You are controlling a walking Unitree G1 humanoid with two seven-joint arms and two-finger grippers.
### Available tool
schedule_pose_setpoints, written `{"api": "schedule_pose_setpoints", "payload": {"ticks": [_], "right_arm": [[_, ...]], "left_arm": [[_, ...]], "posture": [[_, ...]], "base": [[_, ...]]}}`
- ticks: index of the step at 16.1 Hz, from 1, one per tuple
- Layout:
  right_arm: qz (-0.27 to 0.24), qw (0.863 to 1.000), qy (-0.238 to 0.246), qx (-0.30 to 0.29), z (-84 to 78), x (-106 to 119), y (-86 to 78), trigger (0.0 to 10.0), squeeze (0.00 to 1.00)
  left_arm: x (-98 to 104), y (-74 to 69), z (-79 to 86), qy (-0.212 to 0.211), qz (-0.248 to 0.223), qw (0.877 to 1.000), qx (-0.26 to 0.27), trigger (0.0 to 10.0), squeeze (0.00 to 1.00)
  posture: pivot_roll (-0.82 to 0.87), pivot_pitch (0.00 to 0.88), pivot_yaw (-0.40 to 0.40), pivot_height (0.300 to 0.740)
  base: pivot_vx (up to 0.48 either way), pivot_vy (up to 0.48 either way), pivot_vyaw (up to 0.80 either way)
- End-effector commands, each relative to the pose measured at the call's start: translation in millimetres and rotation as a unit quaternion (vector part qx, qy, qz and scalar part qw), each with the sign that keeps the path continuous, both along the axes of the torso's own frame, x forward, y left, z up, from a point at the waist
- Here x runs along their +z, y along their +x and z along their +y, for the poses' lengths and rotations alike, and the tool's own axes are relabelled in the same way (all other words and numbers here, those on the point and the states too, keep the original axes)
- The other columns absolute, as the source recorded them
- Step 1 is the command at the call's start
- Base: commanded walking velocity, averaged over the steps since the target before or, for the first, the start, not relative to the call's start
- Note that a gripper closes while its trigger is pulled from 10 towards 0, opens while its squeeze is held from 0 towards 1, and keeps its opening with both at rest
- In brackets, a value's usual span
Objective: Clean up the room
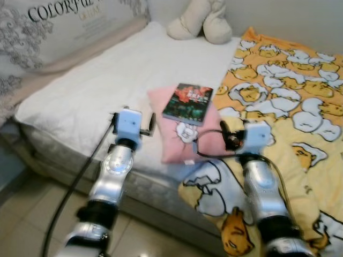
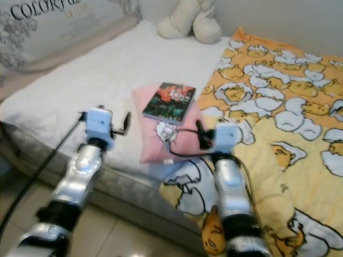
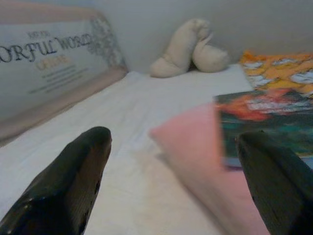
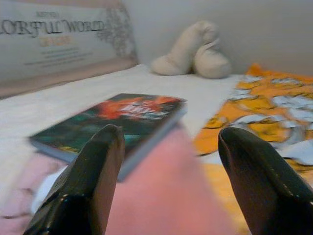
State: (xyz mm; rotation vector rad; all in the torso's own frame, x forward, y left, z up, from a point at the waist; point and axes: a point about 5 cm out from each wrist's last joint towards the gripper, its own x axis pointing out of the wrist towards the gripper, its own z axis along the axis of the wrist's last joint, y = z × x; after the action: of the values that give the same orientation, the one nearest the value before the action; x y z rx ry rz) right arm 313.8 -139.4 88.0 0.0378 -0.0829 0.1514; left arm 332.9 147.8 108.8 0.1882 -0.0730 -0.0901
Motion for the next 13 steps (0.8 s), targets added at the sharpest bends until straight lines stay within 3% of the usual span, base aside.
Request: {"api": "schedule_pose_setpoints", "payload": {"ticks": [1,3,5,7,8,11,13], "right_arm": [[0.004,1.000,-0.005,-0.020,-13.7,-0.7,-1.1,10.0,0.00],[0.004,1.000,-0.004,-0.021,-15.2,-1.7,-3.6,10.0,0.00],[0.001,0.999,-0.009,-0.034,-17.3,-1.1,-5.9,10.0,0.00],[0.001,0.999,-0.008,-0.032,-18.3,-0.5,-7.5,10.0,0.00],[0.001,0.999,-0.009,-0.033,-19.3,-0.2,-8.5,10.0,0.00],[0.003,0.999,-0.010,-0.032,-21.3,-2.0,-14.3,10.0,0.00],[0.008,0.999,-0.011,-0.031,-21.8,-4.3,-16.6,10.0,0.00]], "left_arm": [[7.6,4.0,-9.0,0.000,-0.013,1.000,-0.016,10.0,0.00],[12.4,8.5,-7.9,0.005,-0.018,1.000,-0.020,10.0,0.00],[20.9,16.6,-4.8,-0.002,-0.023,1.000,-0.016,10.0,0.00],[29.9,24.5,6.6,-0.030,-0.025,0.999,0.022,10.0,0.00],[33.3,25.7,9.8,-0.022,-0.033,0.999,0.028,10.0,0.00],[48.4,31.7,24.8,-0.051,-0.052,0.996,0.054,10.0,0.00],[48.1,32.1,19.3,-0.053,-0.046,0.997,0.025,10.0,0.00]], "posture": [[-0.02,0.000,-0.006,0.740],[-0.02,0.000,-0.006,0.740],[-0.03,0.000,-0.005,0.740],[-0.04,0.000,-0.002,0.740],[-0.04,0.000,-0.002,0.740],[-0.04,0.000,-0.004,0.740],[-0.04,0.000,-0.005,0.740]], "base": [[0.461,0.000,-0.79],[0.461,0.000,-0.79],[0.463,0.000,0.00],[0.420,0.144,0.00],[0.000,0.000,0.00],[0.000,0.000,0.00],[0.000,0.221,0.00]]}}
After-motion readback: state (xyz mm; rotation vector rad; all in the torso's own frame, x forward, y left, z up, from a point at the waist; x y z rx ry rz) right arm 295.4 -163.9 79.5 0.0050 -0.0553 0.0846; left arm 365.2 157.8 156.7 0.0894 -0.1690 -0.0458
